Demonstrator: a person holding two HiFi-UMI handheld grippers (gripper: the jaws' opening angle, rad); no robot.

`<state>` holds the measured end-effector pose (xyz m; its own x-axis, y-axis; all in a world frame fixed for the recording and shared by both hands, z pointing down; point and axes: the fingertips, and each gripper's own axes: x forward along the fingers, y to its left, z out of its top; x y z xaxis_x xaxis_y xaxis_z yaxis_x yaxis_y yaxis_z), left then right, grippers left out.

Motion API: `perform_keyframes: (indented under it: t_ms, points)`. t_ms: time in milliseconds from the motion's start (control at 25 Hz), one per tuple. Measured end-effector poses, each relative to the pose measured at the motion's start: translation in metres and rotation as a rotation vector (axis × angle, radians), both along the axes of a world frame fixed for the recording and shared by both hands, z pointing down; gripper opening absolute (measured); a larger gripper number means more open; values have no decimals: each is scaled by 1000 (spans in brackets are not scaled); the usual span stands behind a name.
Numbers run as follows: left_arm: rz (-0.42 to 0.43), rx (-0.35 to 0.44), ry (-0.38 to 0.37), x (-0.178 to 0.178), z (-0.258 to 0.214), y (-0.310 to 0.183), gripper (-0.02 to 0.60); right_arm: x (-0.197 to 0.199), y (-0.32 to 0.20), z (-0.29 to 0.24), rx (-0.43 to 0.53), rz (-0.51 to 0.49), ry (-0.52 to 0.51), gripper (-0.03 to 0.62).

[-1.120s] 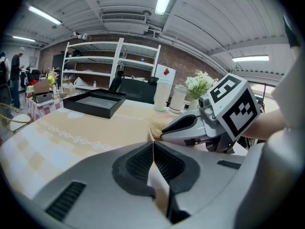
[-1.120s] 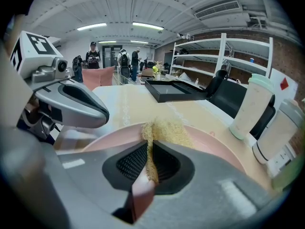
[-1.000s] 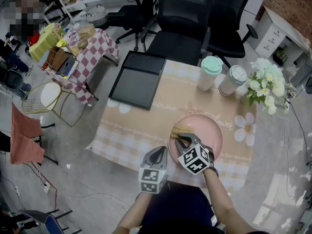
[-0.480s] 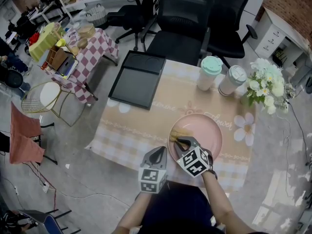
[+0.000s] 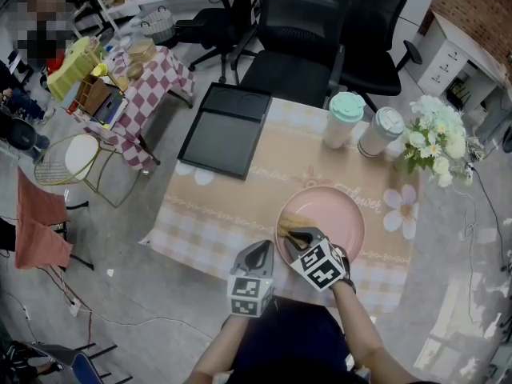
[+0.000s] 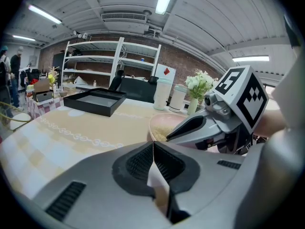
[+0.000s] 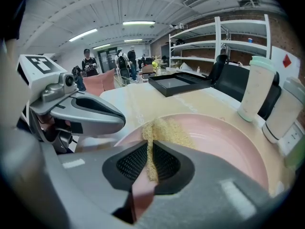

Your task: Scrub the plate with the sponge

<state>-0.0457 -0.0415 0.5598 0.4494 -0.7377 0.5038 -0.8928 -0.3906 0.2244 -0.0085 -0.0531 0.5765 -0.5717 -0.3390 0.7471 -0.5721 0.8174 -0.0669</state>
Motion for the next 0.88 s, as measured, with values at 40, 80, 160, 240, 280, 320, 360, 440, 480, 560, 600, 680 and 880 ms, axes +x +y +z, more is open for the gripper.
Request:
perform_keyframes:
  t_ms: [40, 80, 160, 240, 280, 320, 360, 440, 480, 560, 600, 680, 880]
  points:
    - [0, 0, 0, 0, 0, 0, 12, 0, 1, 0, -12, 2, -3, 35]
    - [1, 0, -1, 0, 1, 0, 12, 0, 2, 1, -23, 4, -7, 35]
    - [0, 0, 0, 0, 0, 0, 12, 0, 4, 1, -45, 5, -15, 35]
    - [-1, -1, 2, -1, 0, 0, 12, -1, 5, 0, -64, 13, -23, 34]
    - [-1, -1, 2, -2, 0, 0, 12, -1, 6, -1, -74, 19, -25, 34]
    - [-2, -1, 1, -2, 0, 0, 12, -2, 8, -2, -82, 24, -27, 34]
    - [-2, -1, 1, -3, 0, 0, 12, -2, 9, -3, -87, 27, -29, 34]
    - [-1, -1, 0, -3, 0, 1, 12, -2, 11, -3, -94, 28, -33, 35]
    - [-2, 0, 1, -3, 0, 1, 12, -2, 11, -3, -98, 30, -38, 35]
    - [-3, -1, 0, -2, 1, 2, 12, -2, 13, -3, -115, 36, -57, 34]
    - [-3, -2, 0, -2, 1, 2, 12, -2, 14, -3, -127, 41, -70, 34]
    - [-2, -3, -2, -1, 1, 2, 12, -2, 16, -5, -152, 50, -101, 34]
    - [-1, 1, -2, 0, 0, 3, 12, -2, 19, -8, -186, 70, -153, 34]
